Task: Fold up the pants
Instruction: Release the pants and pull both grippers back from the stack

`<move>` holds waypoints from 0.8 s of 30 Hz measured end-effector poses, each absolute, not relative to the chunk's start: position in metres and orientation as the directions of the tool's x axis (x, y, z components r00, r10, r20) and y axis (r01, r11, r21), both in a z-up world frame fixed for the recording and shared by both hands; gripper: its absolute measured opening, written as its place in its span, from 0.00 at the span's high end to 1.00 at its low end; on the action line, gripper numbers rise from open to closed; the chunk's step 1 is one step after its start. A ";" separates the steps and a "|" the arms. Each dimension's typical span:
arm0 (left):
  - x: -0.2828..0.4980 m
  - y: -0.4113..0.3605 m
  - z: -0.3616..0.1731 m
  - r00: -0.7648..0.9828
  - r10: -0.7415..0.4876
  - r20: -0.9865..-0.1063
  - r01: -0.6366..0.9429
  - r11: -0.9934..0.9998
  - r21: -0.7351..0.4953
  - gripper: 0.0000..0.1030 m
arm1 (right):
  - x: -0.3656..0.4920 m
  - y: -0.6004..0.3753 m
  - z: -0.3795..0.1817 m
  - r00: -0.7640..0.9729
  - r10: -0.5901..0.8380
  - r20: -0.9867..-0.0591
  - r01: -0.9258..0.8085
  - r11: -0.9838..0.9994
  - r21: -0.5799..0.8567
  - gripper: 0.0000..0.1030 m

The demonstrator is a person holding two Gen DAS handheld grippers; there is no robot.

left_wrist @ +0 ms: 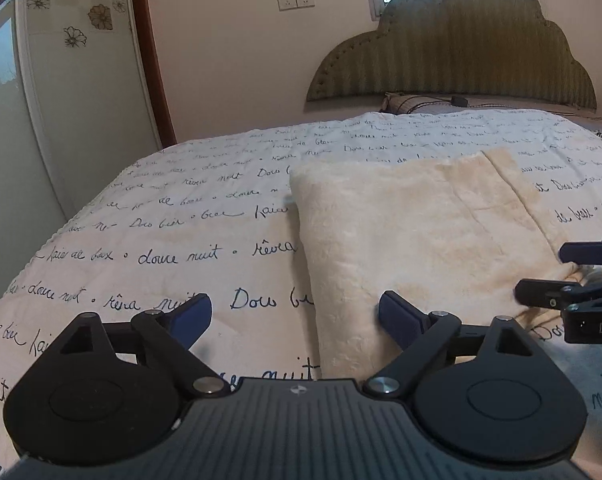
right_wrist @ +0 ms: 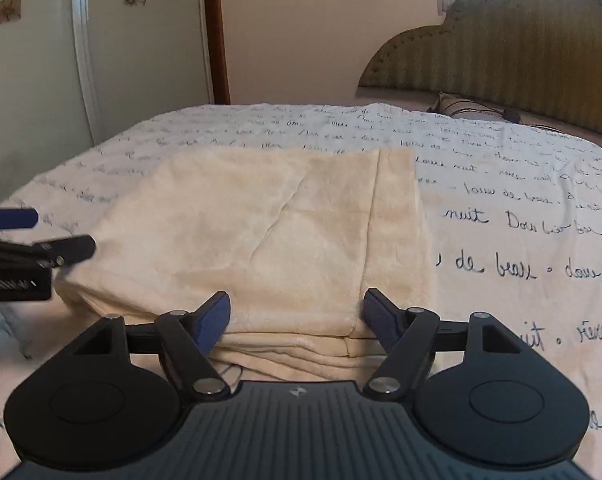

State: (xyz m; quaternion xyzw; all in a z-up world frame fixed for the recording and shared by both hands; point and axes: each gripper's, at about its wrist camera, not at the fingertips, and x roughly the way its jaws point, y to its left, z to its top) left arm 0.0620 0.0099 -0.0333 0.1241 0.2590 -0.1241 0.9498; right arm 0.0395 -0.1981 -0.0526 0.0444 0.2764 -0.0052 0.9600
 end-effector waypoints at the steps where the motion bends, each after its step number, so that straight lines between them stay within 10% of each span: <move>1: 0.064 0.013 -0.036 0.834 -0.175 -0.524 0.299 0.941 0.161 0.10 | 0.036 -0.199 -0.056 0.857 0.017 -0.514 0.031 0.996 0.085 0.27; 8: 0.049 0.027 -0.023 0.835 -0.191 -0.516 0.252 0.967 0.049 0.07 | 0.005 -0.190 -0.038 0.866 -0.008 -0.500 0.088 0.987 0.137 0.10; 24: 0.004 0.011 -0.038 0.763 -0.233 -0.602 0.276 0.961 -0.022 0.05 | -0.049 -0.164 -0.043 0.821 -0.043 -0.570 0.118 0.989 0.094 0.07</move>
